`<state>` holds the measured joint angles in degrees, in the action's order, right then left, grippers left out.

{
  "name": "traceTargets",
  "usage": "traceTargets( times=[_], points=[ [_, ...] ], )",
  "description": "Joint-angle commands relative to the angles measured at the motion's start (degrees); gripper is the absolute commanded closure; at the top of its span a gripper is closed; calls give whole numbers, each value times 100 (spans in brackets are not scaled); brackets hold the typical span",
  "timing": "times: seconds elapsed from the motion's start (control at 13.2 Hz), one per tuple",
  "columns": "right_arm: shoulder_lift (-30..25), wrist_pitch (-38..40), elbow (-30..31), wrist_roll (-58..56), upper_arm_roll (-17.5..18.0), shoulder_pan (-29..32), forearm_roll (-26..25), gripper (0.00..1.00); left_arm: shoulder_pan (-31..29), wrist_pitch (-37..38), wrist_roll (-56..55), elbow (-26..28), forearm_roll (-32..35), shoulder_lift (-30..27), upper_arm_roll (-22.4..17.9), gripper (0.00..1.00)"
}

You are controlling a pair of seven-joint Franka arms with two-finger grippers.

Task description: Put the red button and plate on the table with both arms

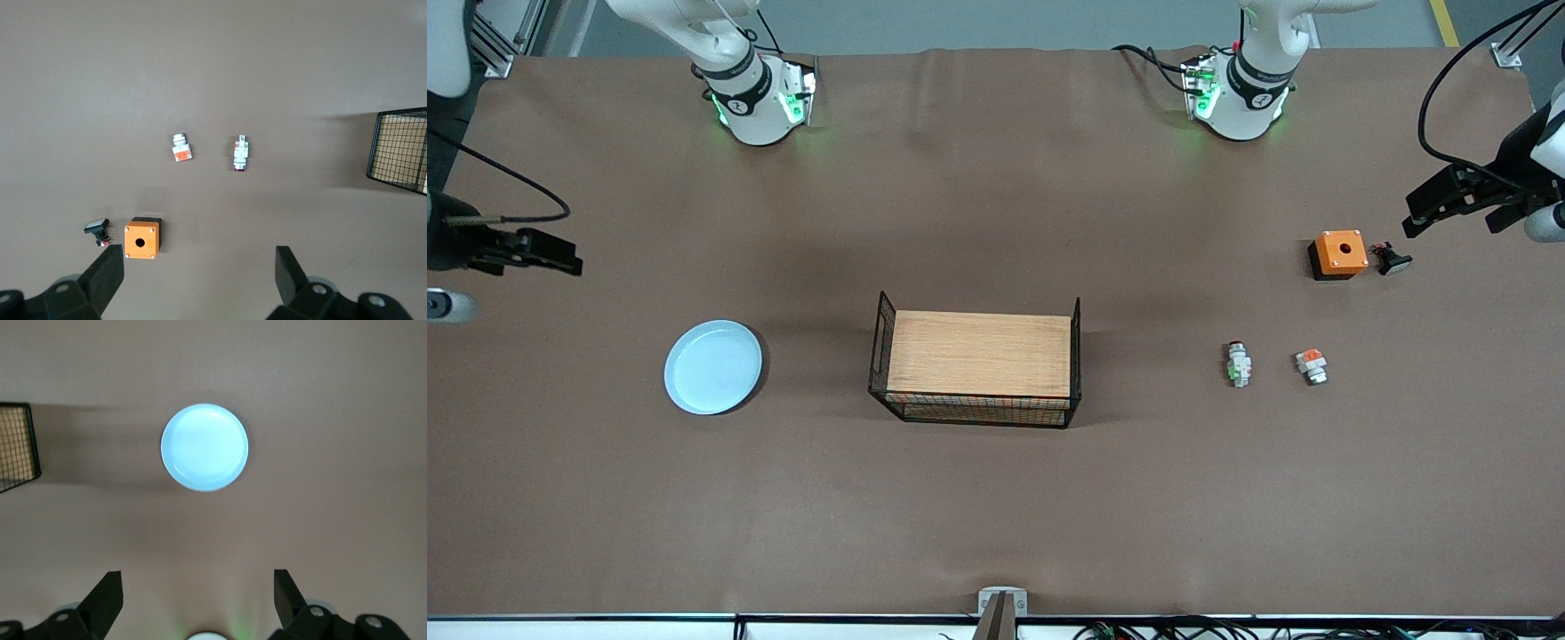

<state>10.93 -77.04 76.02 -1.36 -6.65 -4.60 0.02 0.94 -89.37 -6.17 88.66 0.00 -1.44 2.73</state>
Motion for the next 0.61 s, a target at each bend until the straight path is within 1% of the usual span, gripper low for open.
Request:
traceTargets(
  times=[0.0,0.23,0.53],
  points=[
    [-30,417,-211,127,76,38,-20,0,-24,25,107,-77,-88,12,0,0],
    [-310,278,-176,110,120,-14,15,0,-24,25,116,-77,-79,12,0,0],
    [-495,435,35,118,94,47,24,0,-24,25,116,-77,-79,12,0,0]
  ],
)
